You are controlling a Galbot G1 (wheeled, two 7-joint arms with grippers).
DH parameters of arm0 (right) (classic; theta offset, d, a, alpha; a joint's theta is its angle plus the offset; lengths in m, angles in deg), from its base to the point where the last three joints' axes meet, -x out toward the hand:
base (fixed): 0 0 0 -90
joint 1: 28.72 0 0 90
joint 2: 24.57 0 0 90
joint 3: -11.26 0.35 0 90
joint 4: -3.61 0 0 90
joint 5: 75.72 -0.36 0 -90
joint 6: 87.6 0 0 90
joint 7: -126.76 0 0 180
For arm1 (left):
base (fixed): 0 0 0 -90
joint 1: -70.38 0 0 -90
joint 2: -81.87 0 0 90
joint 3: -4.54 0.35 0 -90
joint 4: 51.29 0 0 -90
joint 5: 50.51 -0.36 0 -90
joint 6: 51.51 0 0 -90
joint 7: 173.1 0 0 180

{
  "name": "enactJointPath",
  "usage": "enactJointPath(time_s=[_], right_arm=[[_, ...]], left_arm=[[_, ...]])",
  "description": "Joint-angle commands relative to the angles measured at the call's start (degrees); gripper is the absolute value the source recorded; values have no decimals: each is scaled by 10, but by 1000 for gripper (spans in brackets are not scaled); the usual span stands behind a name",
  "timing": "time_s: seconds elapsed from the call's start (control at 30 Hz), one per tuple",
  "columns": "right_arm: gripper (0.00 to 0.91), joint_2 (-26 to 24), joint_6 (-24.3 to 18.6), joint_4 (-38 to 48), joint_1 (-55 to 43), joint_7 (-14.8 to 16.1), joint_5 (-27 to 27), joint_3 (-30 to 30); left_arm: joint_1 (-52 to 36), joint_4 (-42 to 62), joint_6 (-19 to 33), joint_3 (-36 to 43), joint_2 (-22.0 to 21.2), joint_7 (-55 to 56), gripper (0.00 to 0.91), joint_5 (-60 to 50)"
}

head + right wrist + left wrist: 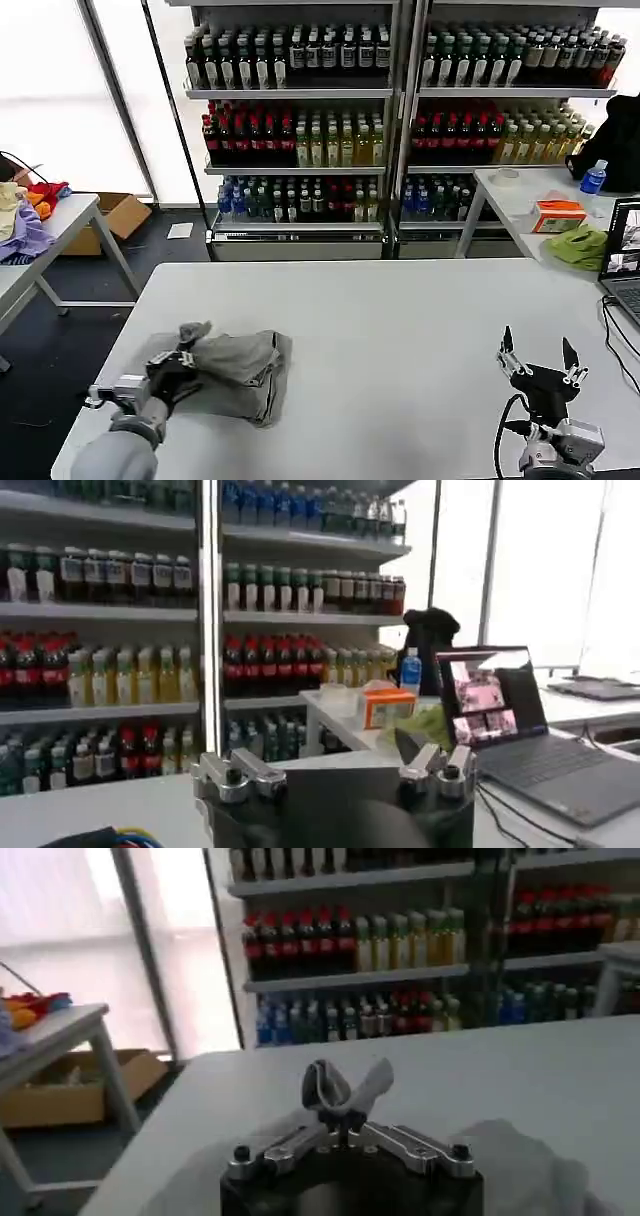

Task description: Fold and organize the clothes.

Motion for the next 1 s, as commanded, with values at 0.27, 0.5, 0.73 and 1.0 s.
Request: enactJointPath(time_s=[0.27, 0.5, 0.73, 1.0], right_arm=[[907, 13, -5, -8, 28, -1, 1, 8], [907, 20, -6, -6, 27, 0, 5, -3], [907, 17, -6, 0, 22, 0, 6, -5], [907, 18, -12, 10, 11, -3, 11, -20]], left_arm=[[-65, 42, -17, 152, -22, -9, 0, -28], [-93, 96, 0, 142, -48, -18, 554, -36], [-70, 82, 26, 141, -49, -52, 907, -32], [-21, -67, 60, 120, -52, -88, 907, 212]])
